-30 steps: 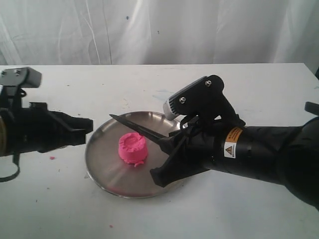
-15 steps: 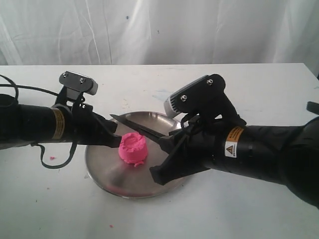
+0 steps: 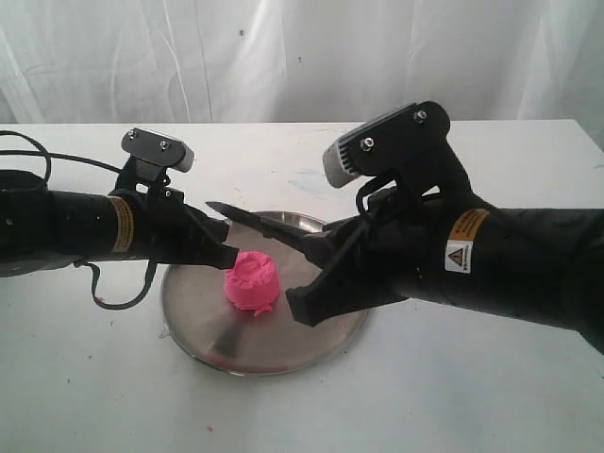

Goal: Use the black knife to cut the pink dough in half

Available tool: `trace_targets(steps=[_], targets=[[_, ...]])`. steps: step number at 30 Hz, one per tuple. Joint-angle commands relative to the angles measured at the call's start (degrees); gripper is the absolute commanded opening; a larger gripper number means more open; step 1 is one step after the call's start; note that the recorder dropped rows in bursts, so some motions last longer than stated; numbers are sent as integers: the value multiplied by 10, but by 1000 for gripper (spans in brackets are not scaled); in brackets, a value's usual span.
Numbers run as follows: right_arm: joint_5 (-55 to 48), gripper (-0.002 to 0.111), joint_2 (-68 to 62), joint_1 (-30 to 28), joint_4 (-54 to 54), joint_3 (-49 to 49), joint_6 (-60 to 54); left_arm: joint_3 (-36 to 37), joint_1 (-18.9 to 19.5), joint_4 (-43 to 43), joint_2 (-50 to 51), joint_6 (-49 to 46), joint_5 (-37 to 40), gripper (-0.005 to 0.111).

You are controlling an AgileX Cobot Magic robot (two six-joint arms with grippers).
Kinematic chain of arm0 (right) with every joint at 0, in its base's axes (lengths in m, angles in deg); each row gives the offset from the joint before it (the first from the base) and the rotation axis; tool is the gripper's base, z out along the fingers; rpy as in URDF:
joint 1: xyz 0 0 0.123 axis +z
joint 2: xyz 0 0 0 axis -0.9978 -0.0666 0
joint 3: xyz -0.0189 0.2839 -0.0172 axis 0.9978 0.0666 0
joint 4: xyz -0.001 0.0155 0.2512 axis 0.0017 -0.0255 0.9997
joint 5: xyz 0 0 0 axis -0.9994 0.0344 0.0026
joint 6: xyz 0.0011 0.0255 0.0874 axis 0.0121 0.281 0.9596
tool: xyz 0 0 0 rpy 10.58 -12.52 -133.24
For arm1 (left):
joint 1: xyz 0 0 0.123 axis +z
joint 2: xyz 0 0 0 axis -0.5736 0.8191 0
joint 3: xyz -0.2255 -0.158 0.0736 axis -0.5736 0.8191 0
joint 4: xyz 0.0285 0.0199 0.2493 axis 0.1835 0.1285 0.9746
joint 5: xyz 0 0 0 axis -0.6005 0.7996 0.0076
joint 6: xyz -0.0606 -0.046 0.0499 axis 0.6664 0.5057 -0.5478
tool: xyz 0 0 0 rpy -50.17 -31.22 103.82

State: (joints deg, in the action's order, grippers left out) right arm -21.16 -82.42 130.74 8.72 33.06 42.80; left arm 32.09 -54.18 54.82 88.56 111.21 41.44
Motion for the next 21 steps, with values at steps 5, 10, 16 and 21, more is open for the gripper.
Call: trace_targets(steps=[5, 10, 16, 21], targets=[[-27, 0, 5, 0, 2, -3, 26, -3, -3, -71, -2, -61, -79, 0], [-42, 0, 5, 0, 2, -3, 41, -3, -3, -77, -2, -69, -85, 0], [-76, 0, 5, 0, 2, -3, 51, -3, -3, -83, -2, -80, -100, 0], [-80, 0, 1, 0, 7, -3, 53, -3, -3, -84, -3, -80, -121, 0]])
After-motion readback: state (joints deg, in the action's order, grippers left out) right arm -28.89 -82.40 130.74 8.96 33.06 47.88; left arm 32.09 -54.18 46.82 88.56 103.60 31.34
